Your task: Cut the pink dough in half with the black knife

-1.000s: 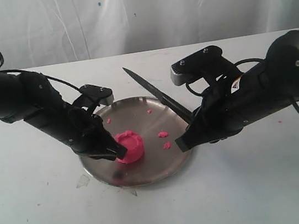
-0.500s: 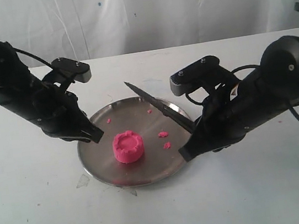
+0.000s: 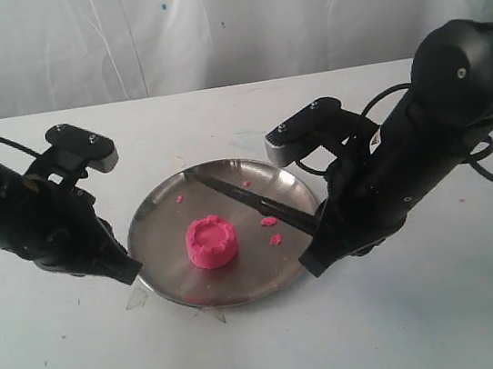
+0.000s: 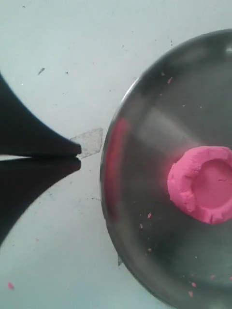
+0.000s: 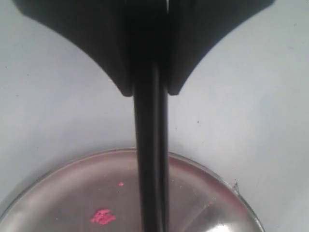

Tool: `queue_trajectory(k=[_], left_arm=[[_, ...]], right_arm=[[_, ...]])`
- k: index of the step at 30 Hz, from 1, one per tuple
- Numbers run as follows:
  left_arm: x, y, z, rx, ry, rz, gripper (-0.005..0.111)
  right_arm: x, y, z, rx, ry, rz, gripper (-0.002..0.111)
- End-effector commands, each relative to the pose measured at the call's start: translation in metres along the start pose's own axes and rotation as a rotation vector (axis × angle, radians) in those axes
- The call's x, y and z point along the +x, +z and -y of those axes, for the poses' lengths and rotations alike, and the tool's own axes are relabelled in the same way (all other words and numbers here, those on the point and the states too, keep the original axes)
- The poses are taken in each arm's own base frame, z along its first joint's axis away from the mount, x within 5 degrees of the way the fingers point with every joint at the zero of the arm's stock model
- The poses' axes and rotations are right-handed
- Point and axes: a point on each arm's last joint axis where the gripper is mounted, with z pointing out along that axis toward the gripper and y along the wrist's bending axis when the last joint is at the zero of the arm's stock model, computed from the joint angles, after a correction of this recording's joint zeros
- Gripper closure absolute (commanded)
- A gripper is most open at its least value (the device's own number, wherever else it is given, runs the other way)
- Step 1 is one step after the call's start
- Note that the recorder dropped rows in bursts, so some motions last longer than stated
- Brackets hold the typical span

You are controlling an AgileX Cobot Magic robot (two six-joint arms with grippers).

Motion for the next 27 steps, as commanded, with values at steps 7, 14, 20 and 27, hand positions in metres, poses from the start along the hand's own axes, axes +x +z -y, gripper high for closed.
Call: queue_trajectory(k=[7, 14, 20, 27], left_arm=[[-0.017, 0.001, -0.012, -0.123, -0.016, 0.241, 0.107], [-0.034, 0.03, -0.026, -0.224, 0.035, 0.362, 0.107], [-0.06, 0.031, -0.03, -0.205, 0.04, 0.367, 0.107], [-0.057, 0.054, -0.033, -0.198, 0.057, 0.309, 0.107]], right_arm=[[-0.004, 0.026, 0.006, -0.038, -0.051, -0.099, 0.108], [-0.022, 0.035, 0.011, -0.063, -0.113, -0.123, 0.108], [-0.027, 0.055, 0.018, -0.036, -0.199, -0.091, 0.108], [-0.026, 0.058, 0.019, -0.038, -0.217, -0.096, 0.108]])
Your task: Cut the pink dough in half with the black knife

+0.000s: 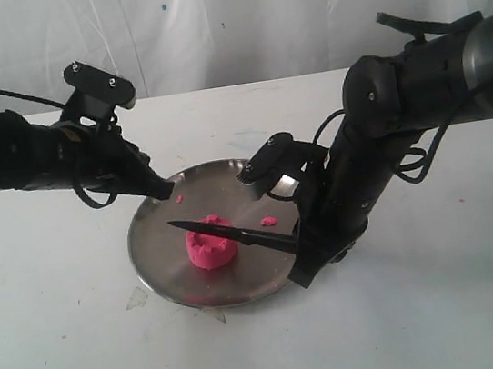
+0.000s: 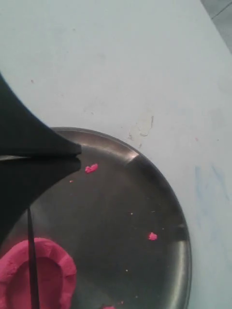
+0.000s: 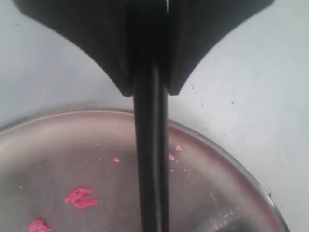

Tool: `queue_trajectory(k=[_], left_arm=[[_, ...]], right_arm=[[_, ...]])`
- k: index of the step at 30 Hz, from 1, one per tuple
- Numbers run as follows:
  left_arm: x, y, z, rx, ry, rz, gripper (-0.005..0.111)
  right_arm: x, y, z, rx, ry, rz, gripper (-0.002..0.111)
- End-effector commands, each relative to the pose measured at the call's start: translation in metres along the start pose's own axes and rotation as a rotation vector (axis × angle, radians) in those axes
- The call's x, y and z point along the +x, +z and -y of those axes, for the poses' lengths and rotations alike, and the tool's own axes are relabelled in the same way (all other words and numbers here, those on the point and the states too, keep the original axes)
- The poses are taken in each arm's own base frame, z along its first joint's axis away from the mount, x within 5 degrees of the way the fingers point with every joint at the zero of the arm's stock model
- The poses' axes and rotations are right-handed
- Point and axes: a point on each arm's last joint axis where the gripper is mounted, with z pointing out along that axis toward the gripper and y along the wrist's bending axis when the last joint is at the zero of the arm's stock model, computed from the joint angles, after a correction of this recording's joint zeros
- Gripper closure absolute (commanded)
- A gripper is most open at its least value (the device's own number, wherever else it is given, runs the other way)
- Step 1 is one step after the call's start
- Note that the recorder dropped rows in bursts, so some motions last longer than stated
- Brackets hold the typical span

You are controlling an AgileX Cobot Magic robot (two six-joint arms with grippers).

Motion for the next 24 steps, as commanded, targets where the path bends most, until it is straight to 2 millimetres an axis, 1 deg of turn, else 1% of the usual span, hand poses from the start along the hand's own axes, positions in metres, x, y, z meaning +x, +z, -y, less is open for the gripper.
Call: queue_trajectory(k=[1, 6, 7, 8, 10, 13, 16, 24], left_arm=[[0.013, 0.017, 0.002, 0.016, 0.008, -0.062, 0.107], [0.021, 0.027, 0.003, 0.016, -0.039, -0.087, 0.107], [0.019, 0.028, 0.006, 0.011, -0.089, -0.069, 0.107], [0.019, 0.029, 0.01, 0.019, -0.1, -0.068, 0.107], [0.021, 0.034, 0.02, 0.043, -0.057, -0.089, 0.107], [0.021, 0.041, 0.023, 0.08, -0.054, -0.15, 0.107], [0.019, 0.046, 0.025, 0.109, -0.053, -0.2, 0.107], [0.02, 0.05, 0.025, 0.112, -0.054, -0.209, 0.107]], right_arm=[[-0.003, -0.003, 0.001, 0.009, -0.015, 0.017, 0.108], [-0.003, -0.003, 0.001, 0.008, -0.015, 0.016, 0.108], [-0.003, -0.003, 0.001, 0.008, -0.015, 0.016, 0.108], [-0.003, -0.002, 0.001, 0.008, -0.014, 0.016, 0.108], [-0.002, 0.002, 0.002, 0.004, -0.012, 0.007, 0.108], [0.001, 0.015, 0.003, -0.012, -0.004, -0.024, 0.108], [0.001, 0.016, 0.003, -0.013, -0.004, -0.027, 0.108], [0.001, 0.016, 0.003, -0.013, -0.004, -0.027, 0.108]])
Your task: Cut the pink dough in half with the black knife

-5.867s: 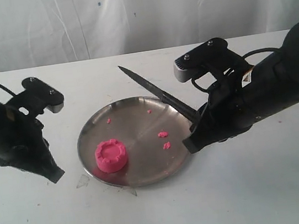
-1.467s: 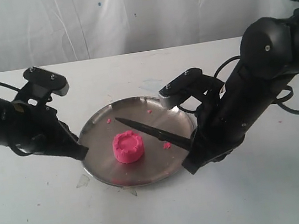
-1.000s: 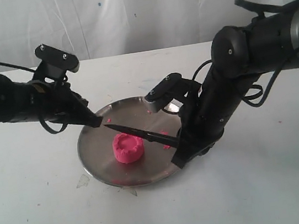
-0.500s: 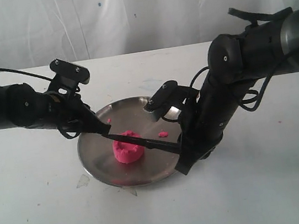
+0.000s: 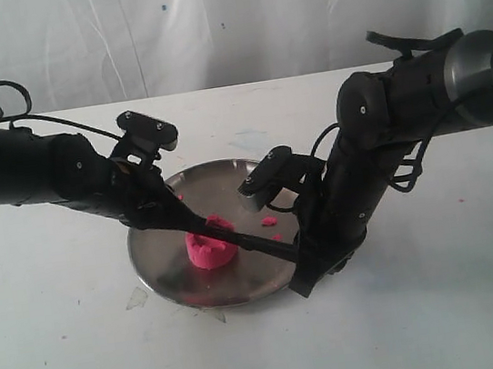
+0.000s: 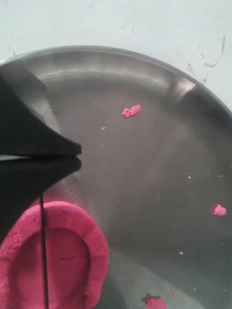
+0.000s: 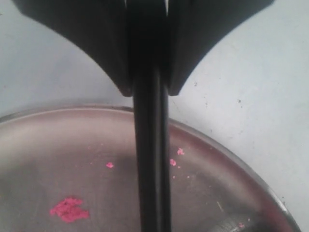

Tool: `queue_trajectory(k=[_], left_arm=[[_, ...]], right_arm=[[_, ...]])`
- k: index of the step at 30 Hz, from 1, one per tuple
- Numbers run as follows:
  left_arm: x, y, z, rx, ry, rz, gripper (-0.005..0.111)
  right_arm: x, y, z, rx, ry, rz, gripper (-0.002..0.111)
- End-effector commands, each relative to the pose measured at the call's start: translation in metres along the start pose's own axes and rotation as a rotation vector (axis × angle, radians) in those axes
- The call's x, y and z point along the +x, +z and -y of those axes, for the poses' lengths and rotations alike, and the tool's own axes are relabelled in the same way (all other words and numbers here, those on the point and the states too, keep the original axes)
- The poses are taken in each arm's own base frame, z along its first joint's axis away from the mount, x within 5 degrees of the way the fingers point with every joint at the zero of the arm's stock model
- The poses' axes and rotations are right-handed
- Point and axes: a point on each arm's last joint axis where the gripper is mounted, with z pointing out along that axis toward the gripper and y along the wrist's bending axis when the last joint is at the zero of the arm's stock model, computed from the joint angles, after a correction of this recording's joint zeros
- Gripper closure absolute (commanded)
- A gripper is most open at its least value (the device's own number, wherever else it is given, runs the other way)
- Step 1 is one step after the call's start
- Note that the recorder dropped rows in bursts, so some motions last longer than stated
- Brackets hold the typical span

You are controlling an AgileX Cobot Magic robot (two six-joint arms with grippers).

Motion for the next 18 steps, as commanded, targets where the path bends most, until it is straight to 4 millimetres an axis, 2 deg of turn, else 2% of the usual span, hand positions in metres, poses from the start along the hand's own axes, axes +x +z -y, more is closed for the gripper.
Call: queue_trajectory(k=[1, 18], left_arm=[[0.0, 0.0, 0.002, 0.01, -0.005, -0.013, 0.107], [0.013, 0.018, 0.004, 0.022, -0.008, -0.078, 0.107]], right_arm=[[-0.002, -0.001, 0.001, 0.006, -0.011, 0.011, 0.108], [-0.003, -0.001, 0.001, 0.011, -0.007, 0.017, 0.108]])
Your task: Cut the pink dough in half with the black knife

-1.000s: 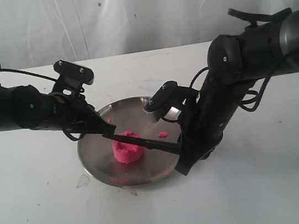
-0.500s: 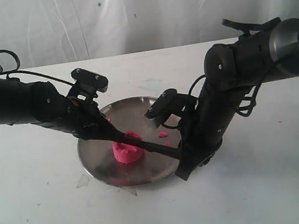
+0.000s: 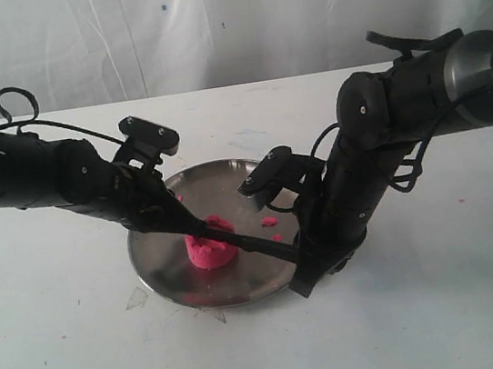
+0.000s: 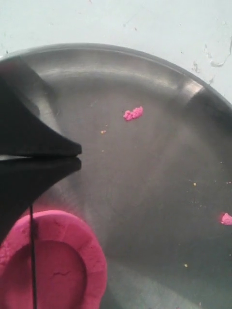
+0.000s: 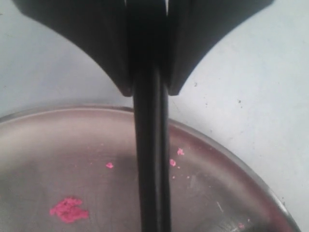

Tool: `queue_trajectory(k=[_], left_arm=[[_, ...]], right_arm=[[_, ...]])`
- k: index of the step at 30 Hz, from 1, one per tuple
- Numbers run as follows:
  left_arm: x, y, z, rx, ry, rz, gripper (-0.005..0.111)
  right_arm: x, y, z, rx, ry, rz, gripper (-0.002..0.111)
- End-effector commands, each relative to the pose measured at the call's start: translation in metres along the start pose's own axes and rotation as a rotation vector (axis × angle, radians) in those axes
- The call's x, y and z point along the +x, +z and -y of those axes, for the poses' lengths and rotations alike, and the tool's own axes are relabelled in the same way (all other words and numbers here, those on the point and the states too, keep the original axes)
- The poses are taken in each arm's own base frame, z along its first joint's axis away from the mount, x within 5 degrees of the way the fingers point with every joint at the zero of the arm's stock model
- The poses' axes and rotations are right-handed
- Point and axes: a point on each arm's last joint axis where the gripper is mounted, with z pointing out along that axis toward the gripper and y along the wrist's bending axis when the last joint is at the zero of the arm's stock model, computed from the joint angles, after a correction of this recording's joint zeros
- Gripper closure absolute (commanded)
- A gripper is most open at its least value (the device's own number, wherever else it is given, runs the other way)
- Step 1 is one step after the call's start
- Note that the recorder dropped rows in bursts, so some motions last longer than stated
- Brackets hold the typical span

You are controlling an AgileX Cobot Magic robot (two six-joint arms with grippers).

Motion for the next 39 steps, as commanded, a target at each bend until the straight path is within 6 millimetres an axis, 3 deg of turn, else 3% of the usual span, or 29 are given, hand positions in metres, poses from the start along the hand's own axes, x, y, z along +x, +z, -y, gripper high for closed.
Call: queue_trajectory(k=[1, 39], left_arm=[[0.01, 0.009, 0.004, 0.024, -0.007, -0.064, 0.107], [0.021, 0.019, 0.006, 0.044, -0.009, -0.132, 0.107]], right_arm=[[-0.003, -0.001, 0.001, 0.011, -0.007, 0.017, 0.108], [-0.001, 0.008, 0.002, -0.005, 0.043, -0.008, 0.108]])
